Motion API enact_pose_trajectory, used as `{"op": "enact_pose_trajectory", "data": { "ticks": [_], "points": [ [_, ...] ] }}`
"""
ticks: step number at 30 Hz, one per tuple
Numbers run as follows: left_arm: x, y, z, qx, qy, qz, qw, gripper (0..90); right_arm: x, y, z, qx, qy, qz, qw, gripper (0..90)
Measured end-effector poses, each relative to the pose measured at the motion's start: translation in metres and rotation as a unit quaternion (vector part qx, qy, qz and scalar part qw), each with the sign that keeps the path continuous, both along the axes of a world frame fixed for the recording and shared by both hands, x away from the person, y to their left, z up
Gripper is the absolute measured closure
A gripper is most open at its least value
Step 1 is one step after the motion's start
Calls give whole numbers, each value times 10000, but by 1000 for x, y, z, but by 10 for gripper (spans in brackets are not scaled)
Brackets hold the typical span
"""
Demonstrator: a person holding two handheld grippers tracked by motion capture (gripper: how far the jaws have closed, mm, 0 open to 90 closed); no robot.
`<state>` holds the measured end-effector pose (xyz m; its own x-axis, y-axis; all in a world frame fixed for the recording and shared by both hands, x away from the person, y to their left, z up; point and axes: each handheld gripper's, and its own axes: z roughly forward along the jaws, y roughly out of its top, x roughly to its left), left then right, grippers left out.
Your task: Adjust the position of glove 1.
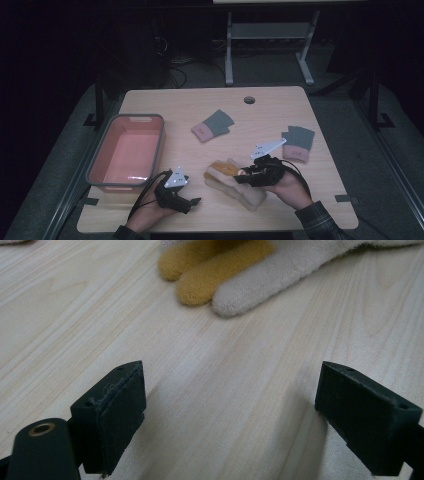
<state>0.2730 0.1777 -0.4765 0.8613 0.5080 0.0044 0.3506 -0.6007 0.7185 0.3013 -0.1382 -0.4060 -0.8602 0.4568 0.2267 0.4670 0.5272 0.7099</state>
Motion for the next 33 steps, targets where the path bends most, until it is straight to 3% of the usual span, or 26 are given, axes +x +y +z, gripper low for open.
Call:
{"op": "enact_pose_trajectory", "data": {
  "ticks": [21,30,33],
  "points": [
    [0,0,0,16,-3,-12,10000,122,2,15,-18,-321,85,75,9994,688],
    [0,0,0,20,-4,-14,10000,122,2,22,-28,-639,108,85,9979,682],
    [0,0,0,18,-2,-12,10000,122,2,23,-29,-614,145,64,9980,681]
  ]
}}
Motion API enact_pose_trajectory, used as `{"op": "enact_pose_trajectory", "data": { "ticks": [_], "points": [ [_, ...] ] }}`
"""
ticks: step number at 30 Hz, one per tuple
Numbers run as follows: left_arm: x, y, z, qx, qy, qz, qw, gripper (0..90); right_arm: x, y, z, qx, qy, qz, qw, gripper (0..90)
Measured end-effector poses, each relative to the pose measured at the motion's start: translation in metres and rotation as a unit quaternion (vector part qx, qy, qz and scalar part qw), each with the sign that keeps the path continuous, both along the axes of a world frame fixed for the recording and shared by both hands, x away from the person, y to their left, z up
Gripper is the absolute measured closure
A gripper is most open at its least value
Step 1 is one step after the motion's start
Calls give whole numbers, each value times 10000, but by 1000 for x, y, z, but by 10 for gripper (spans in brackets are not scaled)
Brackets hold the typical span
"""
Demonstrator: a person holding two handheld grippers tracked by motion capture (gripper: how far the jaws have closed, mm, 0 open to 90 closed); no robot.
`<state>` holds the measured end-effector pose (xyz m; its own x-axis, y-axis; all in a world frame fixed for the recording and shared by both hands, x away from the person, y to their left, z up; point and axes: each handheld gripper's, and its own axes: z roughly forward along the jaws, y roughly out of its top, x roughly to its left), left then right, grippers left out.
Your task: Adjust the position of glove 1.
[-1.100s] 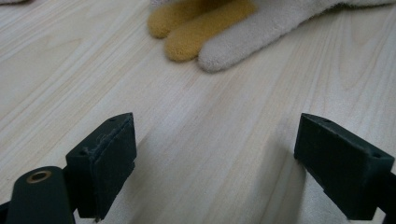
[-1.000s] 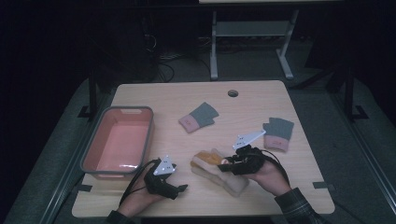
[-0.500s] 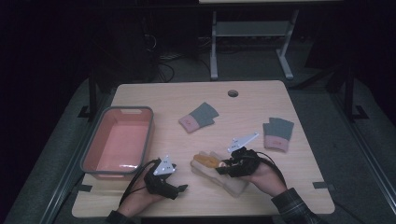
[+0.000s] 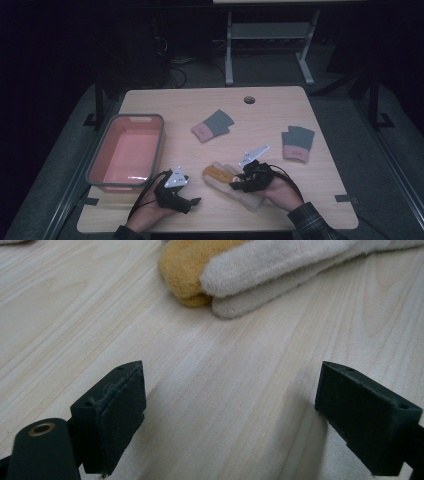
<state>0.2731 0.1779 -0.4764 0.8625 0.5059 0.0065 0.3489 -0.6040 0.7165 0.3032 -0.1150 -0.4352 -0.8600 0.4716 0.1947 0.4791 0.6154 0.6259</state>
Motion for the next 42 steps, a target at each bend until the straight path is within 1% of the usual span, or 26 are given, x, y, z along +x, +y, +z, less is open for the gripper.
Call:
{"op": "enact_pose_trajectory", "data": {
  "ticks": [5,7,8,9,10,12,14,16,17,18,19,20,21,23,24,26,27,29,30,31,33,36,39,40,41,42],
  "points": [
    [0,0,0,-8,16,7,10000,122,-1,2,-3,-75,-47,-4,10000,667],
    [0,0,0,-11,21,7,10000,122,-1,1,-2,21,-47,-27,10000,561],
    [0,0,0,-11,21,7,10000,122,-1,1,-2,21,-47,-27,10000,561],
    [0,0,0,-12,21,-10,10000,122,-1,0,-1,6,-92,-54,9999,513],
    [1,0,0,-7,9,-41,10000,122,-1,-3,2,106,-149,-141,9997,441],
    [1,0,0,-12,16,-39,10000,122,-2,-7,7,217,-194,-213,9994,406],
    [2,0,0,-28,2,-29,10000,122,-2,-11,10,258,-197,-279,9991,406],
    [1,0,0,1,17,4,10000,122,-1,-24,15,382,-311,-392,9980,494],
    [1,0,0,1,17,4,10000,122,-1,-24,15,382,-311,-392,9980,494],
    [1,-2,2,77,86,52,9999,124,1,-34,17,466,-373,-469,9971,624],
    [1,-2,2,77,86,52,9999,130,1,-34,17,466,-373,-469,9971,624],
    [2,-3,4,133,113,79,9998,130,2,-39,17,485,-362,-502,9969,674],
    [2,-3,7,159,194,151,9996,193,3,-48,15,443,-376,-571,9967,771],
    [2,-3,9,118,270,145,9995,339,3,-52,14,421,-355,-596,9967,800],
    [3,-2,12,31,457,156,9988,415,2,-59,10,311,-306,-652,9969,865],
    [4,-2,13,4,534,126,9985,547,0,-63,8,261,-292,-666,9970,884],
    [4,-3,14,-33,626,85,9980,547,0,-66,7,227,-297,-655,9972,900],
    [2,-10,16,-93,723,-55,9973,749,-4,-73,3,54,-305,-599,9977,900],
    [2,-10,16,-93,723,-55,9973,815,-4,-73,3,54,-305,-599,9977,900],
    [2,-13,18,-47,725,-126,9973,815,-4,-76,1,41,-297,-591,9978,900],
    [4,-22,19,-158,857,-185,9960,894,-6,-79,-3,-27,-280,-582,9979,900],
    [5,-36,19,-239,956,-331,9946,894,-2,-81,-9,-104,-227,-561,9981,900],
    [3,-56,17,-172,1019,-496,9934,894,1,-79,-13,-185,-172,-528,9983,900],
    [3,-56,17,-172,1019,-496,9934,894,1,-79,-13,-185,-172,-528,9983,900],
    [2,-66,15,-119,1043,-601,9927,894,1,-78,-14,-204,-163,-507,9984,900],
    [2,-66,15,-119,1043,-601,9927,894,1,-78,-14,-204,-163,-507,9984,900]
  ]
}}
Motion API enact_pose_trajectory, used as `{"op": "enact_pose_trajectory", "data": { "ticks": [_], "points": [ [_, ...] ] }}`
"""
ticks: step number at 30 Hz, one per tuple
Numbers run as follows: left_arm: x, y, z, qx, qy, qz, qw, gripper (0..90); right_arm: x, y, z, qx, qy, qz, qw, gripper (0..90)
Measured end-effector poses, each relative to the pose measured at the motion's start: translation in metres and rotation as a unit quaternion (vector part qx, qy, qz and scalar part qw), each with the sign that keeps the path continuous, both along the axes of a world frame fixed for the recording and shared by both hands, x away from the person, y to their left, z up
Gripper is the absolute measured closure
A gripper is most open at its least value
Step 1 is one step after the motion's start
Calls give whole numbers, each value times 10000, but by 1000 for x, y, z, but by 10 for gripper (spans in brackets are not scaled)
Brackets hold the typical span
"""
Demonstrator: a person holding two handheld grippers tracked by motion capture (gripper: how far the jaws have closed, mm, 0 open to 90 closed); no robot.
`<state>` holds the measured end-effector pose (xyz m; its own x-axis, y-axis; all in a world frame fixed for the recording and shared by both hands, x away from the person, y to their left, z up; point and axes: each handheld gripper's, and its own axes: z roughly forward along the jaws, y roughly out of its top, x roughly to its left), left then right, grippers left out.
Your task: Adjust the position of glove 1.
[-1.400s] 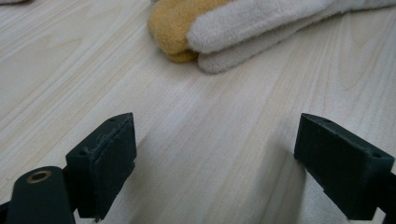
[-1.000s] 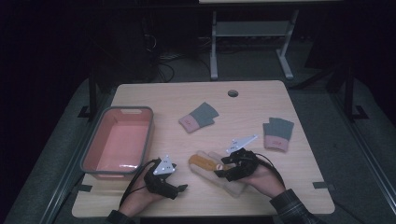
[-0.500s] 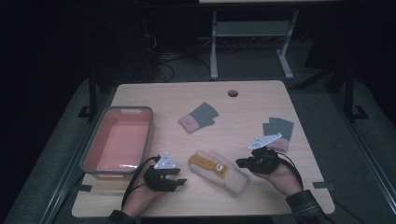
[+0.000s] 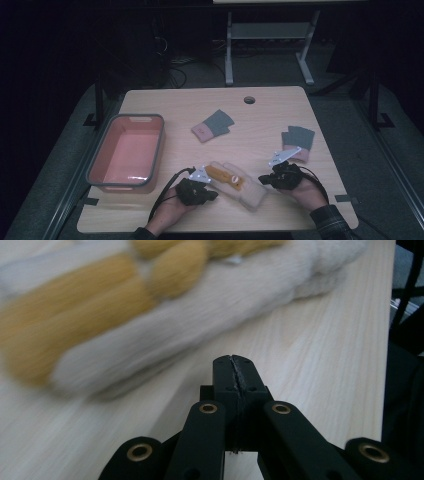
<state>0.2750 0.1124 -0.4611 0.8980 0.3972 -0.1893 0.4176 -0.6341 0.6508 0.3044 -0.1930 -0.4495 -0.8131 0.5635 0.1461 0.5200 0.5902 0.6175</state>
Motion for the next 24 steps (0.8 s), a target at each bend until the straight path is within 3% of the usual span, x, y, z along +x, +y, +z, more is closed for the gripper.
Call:
{"op": "enact_pose_trajectory", "data": {
  "ticks": [7,24],
  "points": [
    [4,-19,-2,45,52,-69,10000,894,1,4,-2,-71,25,171,9998,900],
    [27,-19,0,42,112,192,9997,894,0,12,-4,-4,126,384,9992,900]
  ]
}}
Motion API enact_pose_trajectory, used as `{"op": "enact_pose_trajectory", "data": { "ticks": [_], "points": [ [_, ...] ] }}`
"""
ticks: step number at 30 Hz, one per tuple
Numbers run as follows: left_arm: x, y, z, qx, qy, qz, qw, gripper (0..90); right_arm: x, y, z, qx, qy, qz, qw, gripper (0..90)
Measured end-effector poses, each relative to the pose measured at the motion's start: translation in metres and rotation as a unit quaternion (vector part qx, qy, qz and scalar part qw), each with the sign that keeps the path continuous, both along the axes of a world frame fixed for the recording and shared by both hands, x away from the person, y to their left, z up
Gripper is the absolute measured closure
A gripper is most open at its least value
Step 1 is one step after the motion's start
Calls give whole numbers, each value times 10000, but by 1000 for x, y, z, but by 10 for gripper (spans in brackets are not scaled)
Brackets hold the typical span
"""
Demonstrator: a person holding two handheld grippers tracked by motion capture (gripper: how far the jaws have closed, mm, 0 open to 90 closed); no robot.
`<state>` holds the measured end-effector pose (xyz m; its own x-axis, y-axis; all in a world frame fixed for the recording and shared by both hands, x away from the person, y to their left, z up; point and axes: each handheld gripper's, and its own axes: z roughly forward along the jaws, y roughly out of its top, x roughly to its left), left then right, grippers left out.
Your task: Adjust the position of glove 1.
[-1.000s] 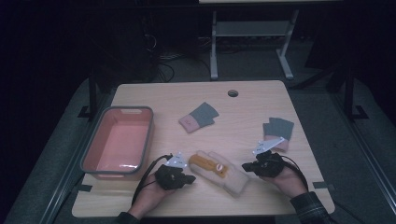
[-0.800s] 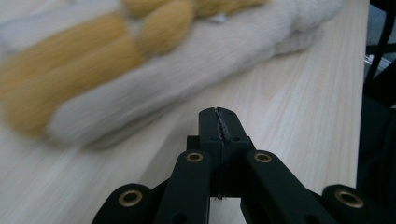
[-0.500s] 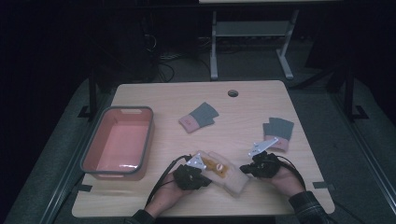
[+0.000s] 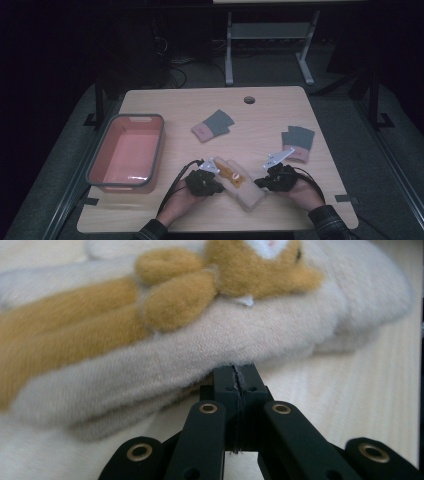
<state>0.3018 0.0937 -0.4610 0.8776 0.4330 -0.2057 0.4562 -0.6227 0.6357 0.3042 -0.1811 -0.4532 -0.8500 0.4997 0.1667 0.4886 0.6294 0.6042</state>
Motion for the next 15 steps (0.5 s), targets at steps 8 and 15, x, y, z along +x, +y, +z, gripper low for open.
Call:
{"op": "enact_pose_trajectory", "data": {
  "ticks": [8,15],
  "points": [
    [17,-2,1,70,-59,105,9999,891,-1,6,2,63,42,153,9999,900],
    [30,-4,3,84,-110,201,9997,892,-2,14,-1,110,29,312,9994,900]
  ]
}}
